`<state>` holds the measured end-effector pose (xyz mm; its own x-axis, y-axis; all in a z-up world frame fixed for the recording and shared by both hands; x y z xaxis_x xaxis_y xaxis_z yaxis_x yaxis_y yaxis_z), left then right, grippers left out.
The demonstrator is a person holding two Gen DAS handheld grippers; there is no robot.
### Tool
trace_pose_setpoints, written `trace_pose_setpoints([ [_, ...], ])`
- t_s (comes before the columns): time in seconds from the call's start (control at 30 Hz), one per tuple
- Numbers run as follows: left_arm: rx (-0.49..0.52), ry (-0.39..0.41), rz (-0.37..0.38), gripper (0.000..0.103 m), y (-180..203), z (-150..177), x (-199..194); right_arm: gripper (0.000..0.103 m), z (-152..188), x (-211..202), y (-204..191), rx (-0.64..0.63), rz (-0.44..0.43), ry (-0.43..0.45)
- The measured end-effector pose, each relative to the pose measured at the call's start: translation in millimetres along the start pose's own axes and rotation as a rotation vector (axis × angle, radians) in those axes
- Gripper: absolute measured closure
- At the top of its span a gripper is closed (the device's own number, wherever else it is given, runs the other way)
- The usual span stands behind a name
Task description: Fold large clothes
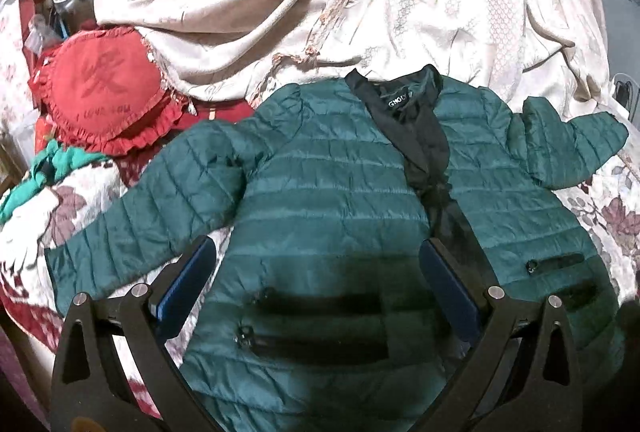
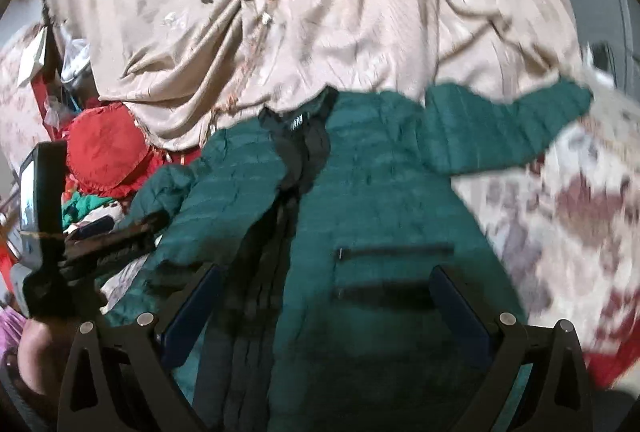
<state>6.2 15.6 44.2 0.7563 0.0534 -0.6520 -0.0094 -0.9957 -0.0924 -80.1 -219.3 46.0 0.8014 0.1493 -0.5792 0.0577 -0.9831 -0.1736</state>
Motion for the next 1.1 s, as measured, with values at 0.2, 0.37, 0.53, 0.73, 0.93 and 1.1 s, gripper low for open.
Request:
trace_pose_setpoints([
  [0.2, 0.0, 0.012, 0.011, 0.001, 2.6, -14.7, 14.2, 0.0, -56.7, 35.9, 16.5, -0.171, 0.048, 0.0],
  [0.37, -0.034, 0.01, 0.02, 0.001, -0.3, -12.6, 39.4, 0.0, -48.0, 64.0, 47.1, -0.216, 0.095, 0.027],
  [0.53, -0.058, -0.069, -0.042, 0.001, -1.5, 1.2, 65.9, 0.001, -42.5, 83.8, 84.9, 0.01, 0.122, -0.071],
  [0.73, -0.007, -0.063, -0.009, 0.001, 17.8, 7.0, 67.1, 0.001, -40.7, 89.0, 78.4, -0.046, 0.163, -0.081],
  [0.93, 0.033, -0.073, 0.036, 0.001, 30.5, 9.0, 69.1, 0.0, -34.0, 99.6, 67.0, -0.093, 0.177, -0.113],
  [1.1, 0.018, -0.082, 0.041, 0.001, 28.3, 9.4, 71.4, 0.001, -31.2, 102.6, 62.7, -0.116, 0.179, -0.123],
])
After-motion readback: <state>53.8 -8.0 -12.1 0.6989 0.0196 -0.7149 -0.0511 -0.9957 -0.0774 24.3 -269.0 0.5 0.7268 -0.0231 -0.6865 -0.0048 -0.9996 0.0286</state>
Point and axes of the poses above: each gripper's, at about its wrist camera, not at the fingertips, and x roughly the way its jaws point, y to its right, z to its underside, the point moved 1 cm from there along x, roughly the way its jaws point, and after that the axes turned 2 degrees about -y, right-handed, at the moved point
